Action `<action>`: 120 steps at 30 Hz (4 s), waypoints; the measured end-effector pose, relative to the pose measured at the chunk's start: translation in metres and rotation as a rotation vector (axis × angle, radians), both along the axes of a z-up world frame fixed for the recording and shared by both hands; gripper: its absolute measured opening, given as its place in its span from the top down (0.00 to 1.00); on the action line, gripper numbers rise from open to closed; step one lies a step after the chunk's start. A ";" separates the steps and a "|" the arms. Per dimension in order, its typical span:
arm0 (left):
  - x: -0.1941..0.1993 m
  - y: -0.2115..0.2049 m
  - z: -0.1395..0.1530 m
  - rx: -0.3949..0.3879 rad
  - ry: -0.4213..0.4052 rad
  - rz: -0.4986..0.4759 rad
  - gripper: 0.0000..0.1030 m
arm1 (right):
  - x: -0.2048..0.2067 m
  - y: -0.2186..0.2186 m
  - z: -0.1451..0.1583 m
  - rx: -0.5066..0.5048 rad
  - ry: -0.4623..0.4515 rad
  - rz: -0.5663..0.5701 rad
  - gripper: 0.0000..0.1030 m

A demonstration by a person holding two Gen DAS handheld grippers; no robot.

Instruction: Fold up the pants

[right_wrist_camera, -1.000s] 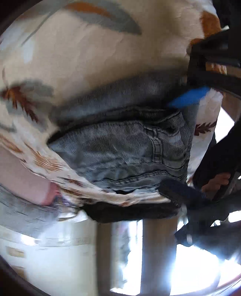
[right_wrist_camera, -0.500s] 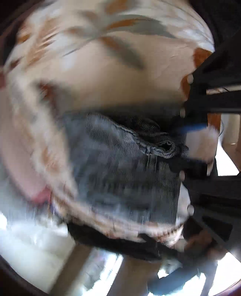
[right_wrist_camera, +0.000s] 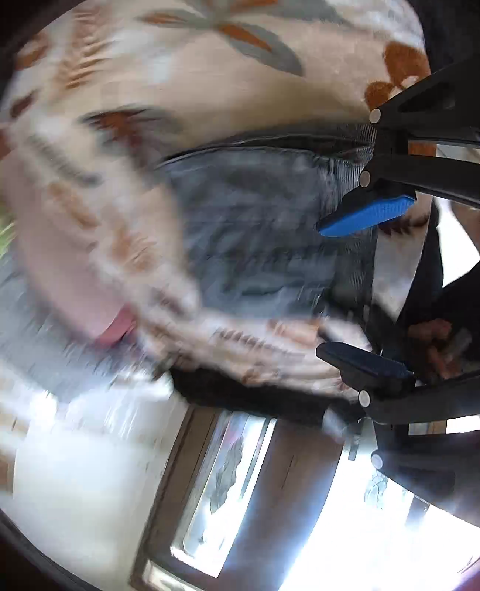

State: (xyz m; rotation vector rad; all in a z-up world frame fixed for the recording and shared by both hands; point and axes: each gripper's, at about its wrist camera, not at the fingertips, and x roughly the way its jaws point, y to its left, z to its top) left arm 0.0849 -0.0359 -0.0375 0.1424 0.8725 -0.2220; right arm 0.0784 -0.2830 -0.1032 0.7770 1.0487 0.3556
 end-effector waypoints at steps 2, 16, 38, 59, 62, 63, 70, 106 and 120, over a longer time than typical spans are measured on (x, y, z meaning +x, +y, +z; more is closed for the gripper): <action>0.001 0.006 0.008 -0.030 0.028 -0.008 0.21 | 0.000 -0.015 -0.027 0.048 0.044 -0.051 0.92; -0.010 -0.014 0.001 0.011 0.012 -0.048 0.17 | -0.007 0.043 0.080 -0.219 -0.223 0.037 0.41; 0.000 0.016 -0.008 -0.115 0.038 -0.009 0.16 | 0.153 0.097 0.041 -0.705 -0.106 0.137 0.31; 0.005 0.044 -0.004 -0.274 0.104 0.034 0.17 | 0.081 0.078 0.025 -0.758 -0.058 0.125 0.22; 0.001 0.041 -0.001 -0.257 0.088 0.042 0.17 | 0.073 0.071 0.049 -0.743 -0.079 0.100 0.20; -0.002 0.044 0.007 -0.277 0.070 0.037 0.17 | 0.070 0.073 0.059 -0.752 -0.104 0.100 0.20; 0.010 0.069 0.024 -0.549 0.107 0.092 0.17 | 0.104 0.105 0.139 -0.672 -0.193 0.209 0.17; -0.005 0.021 0.013 -0.371 0.173 0.061 0.30 | 0.061 0.037 0.080 -0.573 -0.108 0.123 0.22; -0.020 0.021 0.030 -0.292 0.055 0.040 0.23 | 0.009 0.004 0.068 -0.486 -0.168 0.087 0.10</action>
